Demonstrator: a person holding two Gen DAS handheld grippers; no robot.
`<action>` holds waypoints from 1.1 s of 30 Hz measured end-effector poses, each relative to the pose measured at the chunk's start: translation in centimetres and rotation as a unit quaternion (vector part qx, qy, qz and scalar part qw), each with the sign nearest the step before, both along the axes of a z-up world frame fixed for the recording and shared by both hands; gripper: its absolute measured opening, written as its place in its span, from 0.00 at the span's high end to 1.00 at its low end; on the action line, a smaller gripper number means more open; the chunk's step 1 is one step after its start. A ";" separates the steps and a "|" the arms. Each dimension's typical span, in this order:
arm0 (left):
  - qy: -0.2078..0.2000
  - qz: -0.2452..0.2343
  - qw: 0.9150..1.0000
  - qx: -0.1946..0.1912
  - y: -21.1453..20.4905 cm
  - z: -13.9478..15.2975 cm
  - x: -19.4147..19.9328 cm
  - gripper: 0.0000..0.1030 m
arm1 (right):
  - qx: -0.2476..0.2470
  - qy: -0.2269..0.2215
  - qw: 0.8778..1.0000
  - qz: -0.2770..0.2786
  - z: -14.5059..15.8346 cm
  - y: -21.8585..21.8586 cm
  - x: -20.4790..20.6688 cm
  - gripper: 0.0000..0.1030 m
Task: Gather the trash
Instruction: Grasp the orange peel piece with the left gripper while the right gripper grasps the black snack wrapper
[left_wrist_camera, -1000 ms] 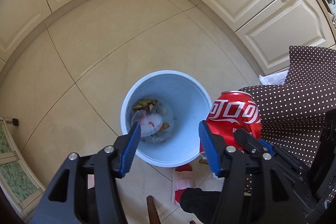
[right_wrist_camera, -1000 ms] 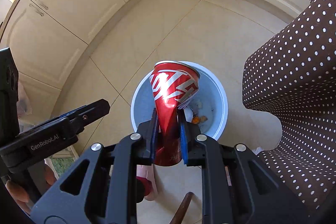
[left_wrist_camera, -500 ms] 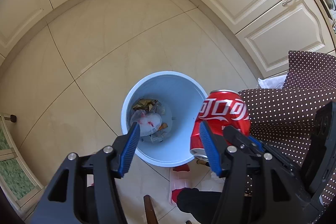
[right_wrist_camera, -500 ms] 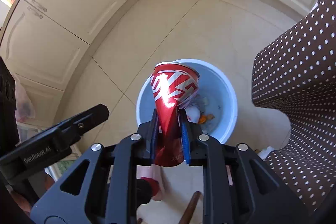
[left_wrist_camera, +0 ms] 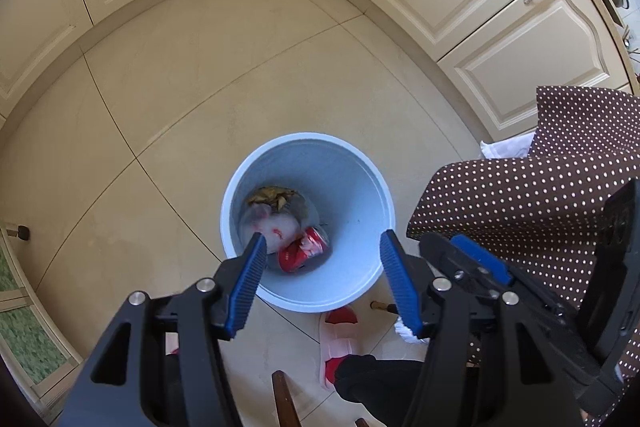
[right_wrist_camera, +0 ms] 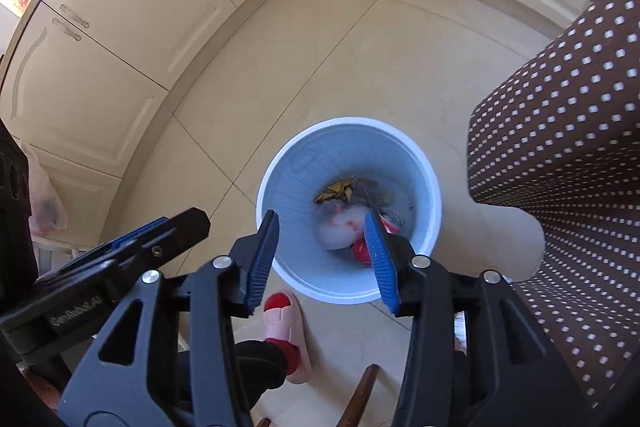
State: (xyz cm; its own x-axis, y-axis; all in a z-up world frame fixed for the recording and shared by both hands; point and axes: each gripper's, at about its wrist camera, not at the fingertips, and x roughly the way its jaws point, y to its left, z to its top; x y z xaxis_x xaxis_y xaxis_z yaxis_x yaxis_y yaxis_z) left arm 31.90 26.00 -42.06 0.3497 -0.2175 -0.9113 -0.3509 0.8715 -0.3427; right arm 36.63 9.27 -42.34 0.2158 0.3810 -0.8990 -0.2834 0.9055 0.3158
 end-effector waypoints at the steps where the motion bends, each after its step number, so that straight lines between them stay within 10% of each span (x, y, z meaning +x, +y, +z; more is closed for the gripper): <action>1: -0.001 -0.002 1.000 0.000 -0.2 0.1 -0.1 0.43 | -0.003 -0.006 1.000 0.000 0.5 -0.3 -0.2 0.57; 18: -0.140 -0.030 0.989 0.041 -6.1 14.7 -4.5 0.43 | 0.020 -0.183 0.983 -0.015 17.4 -8.7 -7.1 0.57; 33: -0.277 -0.203 0.936 0.074 -25.7 30.2 -4.3 0.33 | 0.002 -0.329 0.936 -0.129 31.6 -28.7 -12.3 0.51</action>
State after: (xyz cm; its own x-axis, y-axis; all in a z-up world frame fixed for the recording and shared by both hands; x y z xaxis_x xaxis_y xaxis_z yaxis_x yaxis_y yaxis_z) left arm 27.60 0.26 -11.84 0.6935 -0.3205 -0.6453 0.2159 0.9469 -0.2382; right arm 24.29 -19.48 -10.78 0.8066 0.2435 -0.5386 -0.1902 0.9697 0.1536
